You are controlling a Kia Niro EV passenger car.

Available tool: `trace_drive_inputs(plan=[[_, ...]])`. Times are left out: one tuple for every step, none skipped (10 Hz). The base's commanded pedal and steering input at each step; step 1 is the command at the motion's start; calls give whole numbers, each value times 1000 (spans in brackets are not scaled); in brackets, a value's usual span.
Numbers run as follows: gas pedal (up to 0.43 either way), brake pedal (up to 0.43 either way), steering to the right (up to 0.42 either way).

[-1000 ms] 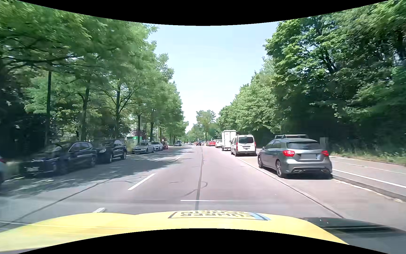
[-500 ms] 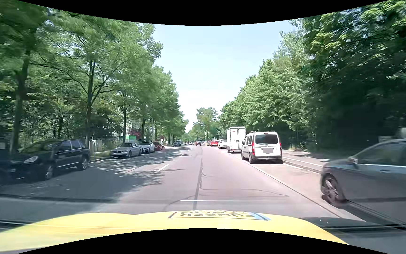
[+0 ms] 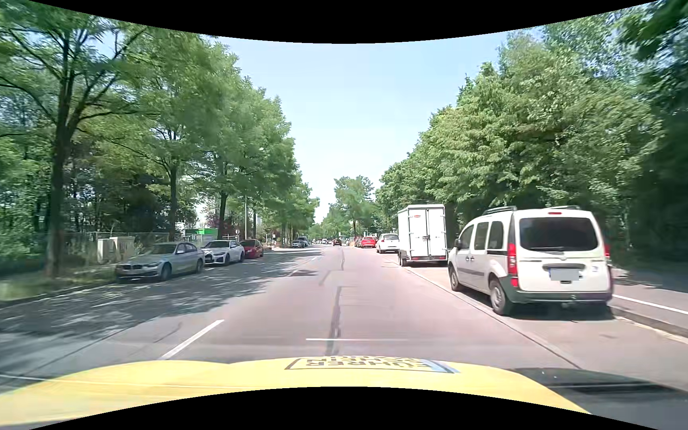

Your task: Follow the waypoints while adhering to traffic rules and regulations

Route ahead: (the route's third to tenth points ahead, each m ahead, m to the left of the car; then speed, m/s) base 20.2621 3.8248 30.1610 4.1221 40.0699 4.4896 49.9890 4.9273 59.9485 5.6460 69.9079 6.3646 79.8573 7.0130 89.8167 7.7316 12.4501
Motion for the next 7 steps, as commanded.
trace_drive_inputs(plan=[[67, 0, -9], [67, 0, -9], [67, 0, -9], [67, 0, -9], [67, 0, -9], [67, 0, -9], [67, 0, -9]])
